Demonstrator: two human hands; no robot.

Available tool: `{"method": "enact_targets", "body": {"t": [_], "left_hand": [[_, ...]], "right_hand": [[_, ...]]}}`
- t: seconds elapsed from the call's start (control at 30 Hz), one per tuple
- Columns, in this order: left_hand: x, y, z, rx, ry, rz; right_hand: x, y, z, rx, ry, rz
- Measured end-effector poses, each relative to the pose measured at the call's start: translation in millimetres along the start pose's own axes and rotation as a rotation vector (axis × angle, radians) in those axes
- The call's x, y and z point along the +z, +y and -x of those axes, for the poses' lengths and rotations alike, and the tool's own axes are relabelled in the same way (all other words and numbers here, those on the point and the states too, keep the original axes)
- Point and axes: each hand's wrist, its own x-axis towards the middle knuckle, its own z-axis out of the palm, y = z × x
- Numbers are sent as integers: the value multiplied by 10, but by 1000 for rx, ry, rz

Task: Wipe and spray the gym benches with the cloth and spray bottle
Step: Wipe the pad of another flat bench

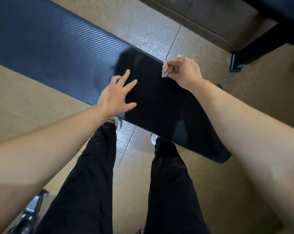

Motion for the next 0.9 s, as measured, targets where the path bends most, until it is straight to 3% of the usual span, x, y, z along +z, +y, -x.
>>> {"method": "enact_targets", "body": {"t": [0.13,0.27,0.37,0.53,0.73,0.9], "left_hand": [[-158,-344,40,11,126,112],[-362,-818,106,-262,243,52],[-485,-1306,188,-441,205,32],[-614,-1951,284,-590,102,21],[-640,-2077,305,-585,85,111],[-680,-2179,315,-559,45,92]], "right_hand": [[138,-511,-273,15,33,-71],[210,-954,-520,-26,52,-51],[231,-1315,-682,-16,49,-33],[270,-1712,-964,-3,21,31],[331,-2047,-1249,-21,-7,83],[354,-2386,-1504,-32,5,-9]]}}
